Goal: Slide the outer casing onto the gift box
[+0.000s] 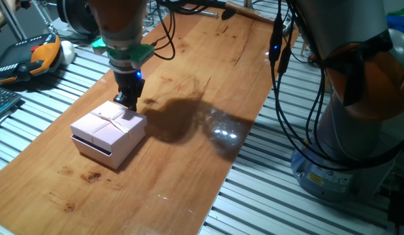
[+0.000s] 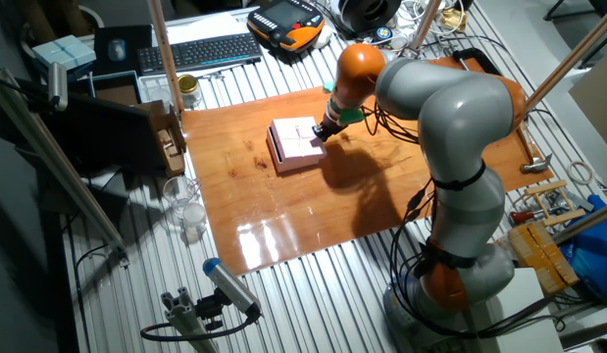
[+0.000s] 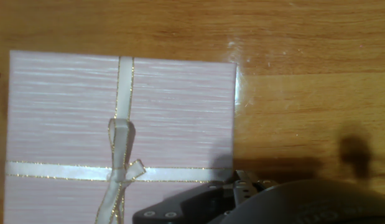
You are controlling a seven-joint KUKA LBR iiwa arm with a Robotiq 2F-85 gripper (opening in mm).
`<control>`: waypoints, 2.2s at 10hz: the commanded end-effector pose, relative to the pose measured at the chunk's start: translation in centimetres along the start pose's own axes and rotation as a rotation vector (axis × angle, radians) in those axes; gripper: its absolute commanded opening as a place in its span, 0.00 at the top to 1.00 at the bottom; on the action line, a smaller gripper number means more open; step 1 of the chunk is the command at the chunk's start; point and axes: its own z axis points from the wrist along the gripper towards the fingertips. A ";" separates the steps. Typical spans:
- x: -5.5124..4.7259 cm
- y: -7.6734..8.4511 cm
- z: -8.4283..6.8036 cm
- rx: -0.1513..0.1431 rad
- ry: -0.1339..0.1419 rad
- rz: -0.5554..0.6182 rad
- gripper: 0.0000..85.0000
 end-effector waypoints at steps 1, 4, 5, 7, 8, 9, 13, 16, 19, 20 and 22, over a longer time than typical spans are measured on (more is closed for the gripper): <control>-0.1 0.0 0.0 0.000 0.001 0.000 1.00; -0.3 0.5 -0.2 -0.006 0.004 0.022 1.00; -0.5 0.5 -0.4 -0.009 0.009 0.026 1.00; -0.6 0.7 -0.6 -0.012 0.015 0.030 1.00; -0.6 0.8 -0.5 -0.015 0.015 0.034 1.00; -0.6 0.9 -0.5 -0.018 0.016 0.038 1.00; -0.6 1.3 -0.6 -0.021 0.018 0.046 1.00; -0.6 1.6 -0.6 -0.021 0.021 0.048 1.00; -0.6 1.7 -0.6 -0.021 0.021 0.049 1.00; -0.6 1.8 -0.6 -0.021 0.021 0.049 1.00; -0.5 1.8 -0.7 -0.021 0.024 0.049 1.00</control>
